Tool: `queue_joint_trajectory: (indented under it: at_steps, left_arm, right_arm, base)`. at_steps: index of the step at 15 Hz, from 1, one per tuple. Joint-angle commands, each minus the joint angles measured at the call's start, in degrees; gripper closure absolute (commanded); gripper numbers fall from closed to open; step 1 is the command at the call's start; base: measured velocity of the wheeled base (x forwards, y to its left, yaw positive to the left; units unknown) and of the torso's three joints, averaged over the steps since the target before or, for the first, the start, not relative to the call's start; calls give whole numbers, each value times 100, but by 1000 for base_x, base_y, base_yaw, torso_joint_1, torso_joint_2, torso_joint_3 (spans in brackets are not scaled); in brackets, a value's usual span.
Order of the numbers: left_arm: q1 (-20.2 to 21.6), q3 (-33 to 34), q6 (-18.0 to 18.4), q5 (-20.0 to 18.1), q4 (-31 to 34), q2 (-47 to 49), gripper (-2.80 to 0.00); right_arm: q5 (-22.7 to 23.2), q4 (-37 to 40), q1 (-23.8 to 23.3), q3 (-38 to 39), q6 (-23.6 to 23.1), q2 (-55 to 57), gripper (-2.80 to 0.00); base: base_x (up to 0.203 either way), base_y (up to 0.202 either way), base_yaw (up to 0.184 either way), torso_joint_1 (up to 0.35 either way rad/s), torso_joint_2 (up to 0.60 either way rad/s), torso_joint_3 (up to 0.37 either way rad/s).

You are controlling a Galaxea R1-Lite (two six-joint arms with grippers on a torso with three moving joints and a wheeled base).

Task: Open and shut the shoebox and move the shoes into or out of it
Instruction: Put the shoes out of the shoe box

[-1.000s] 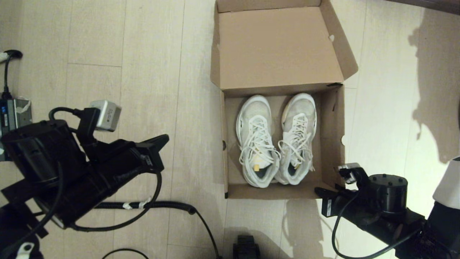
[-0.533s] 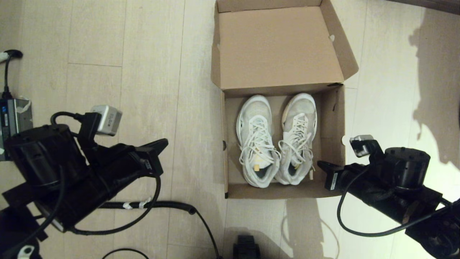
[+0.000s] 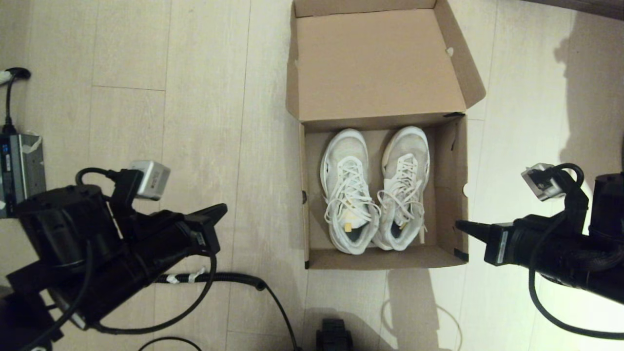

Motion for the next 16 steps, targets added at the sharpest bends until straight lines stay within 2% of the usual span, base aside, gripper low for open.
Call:
queue_joint_trajectory:
  at_steps: [1, 4, 8, 10, 16]
  left_arm:
    - [9, -56, 4, 14, -44, 165, 0]
    - [140, -110, 31, 15, -82, 300, 0]
    - [177, -227, 27, 15, -168, 520, 0]
    - [194, -218, 16, 15, -231, 555, 0]
    - [239, -112, -19, 23, -240, 503, 0]
  right_arm:
    - [68, 0, 115, -82, 69, 42, -280]
    - [-2, -1001, 375, -58, 51, 1036, -280]
    - [-712, -2945, 828, -43, -435, 2312, -280]
    - [-767, -3129, 1136, -81, -477, 2407, -280]
    - [-959, -3117, 1480, -217, -613, 2584, -280]
  base:
    - [0, 0, 0, 0, 0, 0]
    - [0, 0, 0, 0, 0, 0]
    - [0, 0, 0, 0, 0, 0]
    - [0, 0, 0, 0, 0, 0]
    - [0, 0, 0, 0, 0, 0]
